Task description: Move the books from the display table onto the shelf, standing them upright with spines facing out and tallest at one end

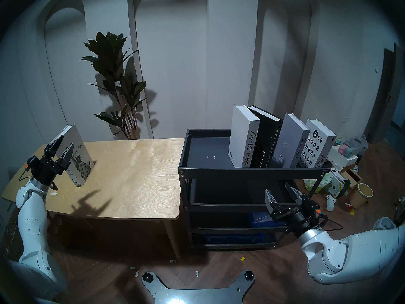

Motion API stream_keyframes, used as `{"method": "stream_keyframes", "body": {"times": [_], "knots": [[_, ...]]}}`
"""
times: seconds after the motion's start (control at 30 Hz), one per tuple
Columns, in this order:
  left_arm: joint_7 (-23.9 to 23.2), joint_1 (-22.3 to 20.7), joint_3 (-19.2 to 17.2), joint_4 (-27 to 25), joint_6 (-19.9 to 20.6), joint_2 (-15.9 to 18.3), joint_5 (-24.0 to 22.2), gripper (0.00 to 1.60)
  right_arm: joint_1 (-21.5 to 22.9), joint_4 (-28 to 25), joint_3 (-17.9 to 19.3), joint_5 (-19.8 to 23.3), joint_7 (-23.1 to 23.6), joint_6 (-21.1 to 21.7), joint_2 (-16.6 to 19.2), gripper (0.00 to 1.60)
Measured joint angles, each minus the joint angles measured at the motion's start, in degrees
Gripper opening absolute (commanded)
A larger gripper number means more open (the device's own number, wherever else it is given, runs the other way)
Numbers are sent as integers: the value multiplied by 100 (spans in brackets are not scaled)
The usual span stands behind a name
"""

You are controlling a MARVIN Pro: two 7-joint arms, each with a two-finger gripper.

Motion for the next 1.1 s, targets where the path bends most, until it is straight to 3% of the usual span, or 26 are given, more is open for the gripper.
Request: {"method": "stream_keyframes", "body": {"times": [0.47,0.77,0.93,1.1], "knots": [[429,-239,-235,100,-621,386,468,160,-114,388,-359,-40,1399,-33,8,160],[939,-438,-143,288,-849,473,892,160,-94,560,-400,433,2254,-34,13,160],[1621,-677,101,728,-1024,477,1425,160,-47,651,-381,919,2918,-34,16,160],[1951,-851,192,910,-1098,474,1603,160,-23,685,-373,1197,3264,-34,17,160]]}}
